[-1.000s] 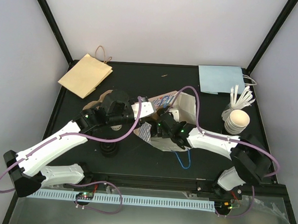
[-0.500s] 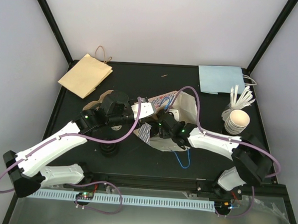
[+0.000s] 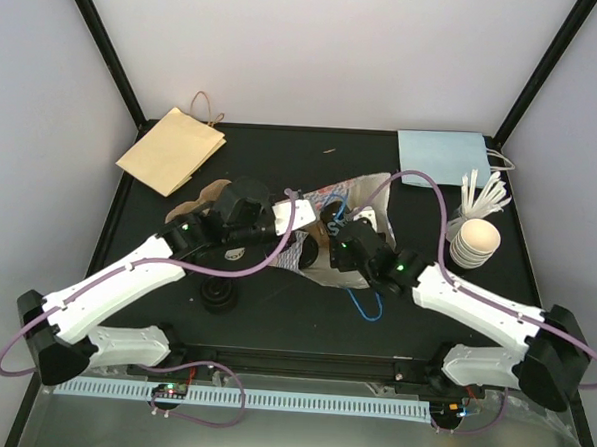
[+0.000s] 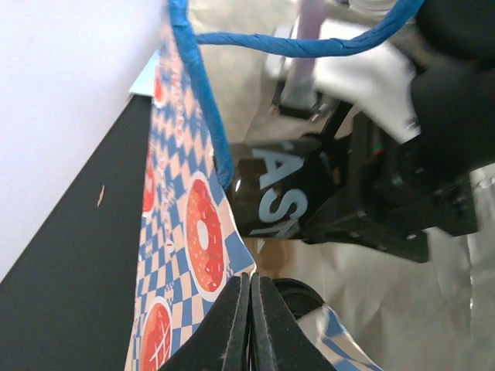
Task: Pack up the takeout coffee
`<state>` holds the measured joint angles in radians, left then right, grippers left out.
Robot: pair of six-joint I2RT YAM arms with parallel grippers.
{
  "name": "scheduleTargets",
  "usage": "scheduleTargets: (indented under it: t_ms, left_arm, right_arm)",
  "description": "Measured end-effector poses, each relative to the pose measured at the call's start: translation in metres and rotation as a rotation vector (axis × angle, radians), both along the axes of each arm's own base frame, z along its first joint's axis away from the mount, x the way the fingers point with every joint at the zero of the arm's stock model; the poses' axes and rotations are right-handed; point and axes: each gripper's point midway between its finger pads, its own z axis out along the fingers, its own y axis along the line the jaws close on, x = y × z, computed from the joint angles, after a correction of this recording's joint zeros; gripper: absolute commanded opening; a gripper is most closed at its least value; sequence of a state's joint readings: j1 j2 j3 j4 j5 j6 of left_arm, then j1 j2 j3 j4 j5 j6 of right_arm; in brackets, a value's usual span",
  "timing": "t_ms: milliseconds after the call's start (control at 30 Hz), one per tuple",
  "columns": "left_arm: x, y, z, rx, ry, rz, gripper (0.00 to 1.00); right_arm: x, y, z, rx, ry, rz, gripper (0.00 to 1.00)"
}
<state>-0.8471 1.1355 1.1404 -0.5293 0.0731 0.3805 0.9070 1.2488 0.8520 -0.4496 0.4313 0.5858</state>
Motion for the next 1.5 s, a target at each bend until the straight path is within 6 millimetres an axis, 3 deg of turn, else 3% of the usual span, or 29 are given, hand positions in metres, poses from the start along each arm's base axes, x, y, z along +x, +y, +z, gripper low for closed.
scheduleTargets:
  t_ms: [133, 433, 633, 767, 933, 1067, 1167, 1333, 1500]
  left_arm:
    - [0.018, -0.005, -0.006, 0.039, 0.038, 0.049, 0.02]
    - [0.056, -0.005, 0.009, 0.051, 0.078, 0.154, 0.01]
    - [0.083, 0.012, 0.008, 0.042, 0.115, 0.245, 0.02]
    - [0.102, 0.026, 0.005, 0.038, 0.146, 0.304, 0.03]
    - [0.122, 0.040, 0.005, 0.014, 0.189, 0.367, 0.18]
    - [0.124, 0.044, 0.008, -0.013, 0.216, 0.386, 0.37]
    - [0.122, 0.044, 0.012, -0.031, 0.224, 0.385, 0.47]
    - [0.112, 0.049, 0.034, -0.082, 0.199, 0.388, 0.61]
    - [0.086, 0.063, 0.076, -0.175, 0.137, 0.376, 0.71]
  right_arm:
    - [-0.004, -0.004, 0.025, 0.007, -0.052, 0.049, 0.78]
    - [-0.011, -0.011, 0.117, 0.037, -0.268, 0.169, 0.77]
    - [-0.014, -0.024, 0.176, 0.032, -0.416, 0.193, 0.76]
    - [-0.016, -0.030, 0.204, 0.020, -0.477, 0.199, 0.76]
    - [-0.024, -0.040, 0.230, 0.015, -0.536, 0.212, 0.76]
    - [-0.032, -0.047, 0.243, 0.013, -0.553, 0.235, 0.76]
    - [-0.041, -0.045, 0.241, 0.029, -0.533, 0.284, 0.76]
    - [-0.061, -0.036, 0.216, 0.059, -0.411, 0.393, 0.77]
    - [-0.082, -0.025, 0.178, 0.110, -0.242, 0.470, 0.77]
